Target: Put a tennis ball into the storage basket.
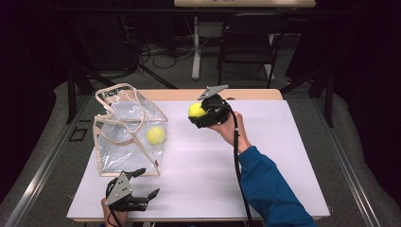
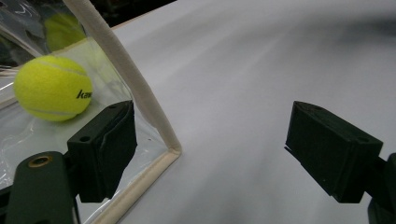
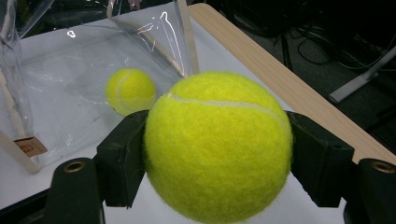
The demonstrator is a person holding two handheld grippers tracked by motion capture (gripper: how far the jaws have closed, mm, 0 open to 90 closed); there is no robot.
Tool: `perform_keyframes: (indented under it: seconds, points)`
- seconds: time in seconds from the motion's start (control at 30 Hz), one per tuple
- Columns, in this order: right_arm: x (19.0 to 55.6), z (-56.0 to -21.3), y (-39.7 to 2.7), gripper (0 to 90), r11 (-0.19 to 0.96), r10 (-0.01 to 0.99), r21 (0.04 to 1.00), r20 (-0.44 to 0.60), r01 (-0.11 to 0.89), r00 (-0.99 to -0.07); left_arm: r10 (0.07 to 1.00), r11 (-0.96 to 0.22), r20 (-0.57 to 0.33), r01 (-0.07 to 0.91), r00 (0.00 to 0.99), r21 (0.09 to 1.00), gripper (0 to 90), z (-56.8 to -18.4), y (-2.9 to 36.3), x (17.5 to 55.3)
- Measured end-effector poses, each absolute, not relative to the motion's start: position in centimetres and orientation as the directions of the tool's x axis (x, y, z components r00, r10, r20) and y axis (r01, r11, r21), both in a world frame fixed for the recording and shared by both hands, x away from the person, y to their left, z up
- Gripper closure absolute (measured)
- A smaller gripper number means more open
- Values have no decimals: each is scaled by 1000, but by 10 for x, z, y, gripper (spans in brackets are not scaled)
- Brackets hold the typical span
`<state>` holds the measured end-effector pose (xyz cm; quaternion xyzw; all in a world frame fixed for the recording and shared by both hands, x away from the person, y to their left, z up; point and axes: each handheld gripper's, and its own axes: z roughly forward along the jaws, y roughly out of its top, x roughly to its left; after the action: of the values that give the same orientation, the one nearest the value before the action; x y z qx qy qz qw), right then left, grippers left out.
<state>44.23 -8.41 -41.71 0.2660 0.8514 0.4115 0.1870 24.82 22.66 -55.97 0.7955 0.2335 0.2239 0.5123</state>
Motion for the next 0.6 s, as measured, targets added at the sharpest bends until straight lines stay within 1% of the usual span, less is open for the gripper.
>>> perform_keyframes:
  seconds: [0.6]
  points:
    - [446, -408, -67, 266, 525, 581, 806, -105, 273, -807, 601, -367, 117, 143, 790, 919, 159, -559, 228, 248]
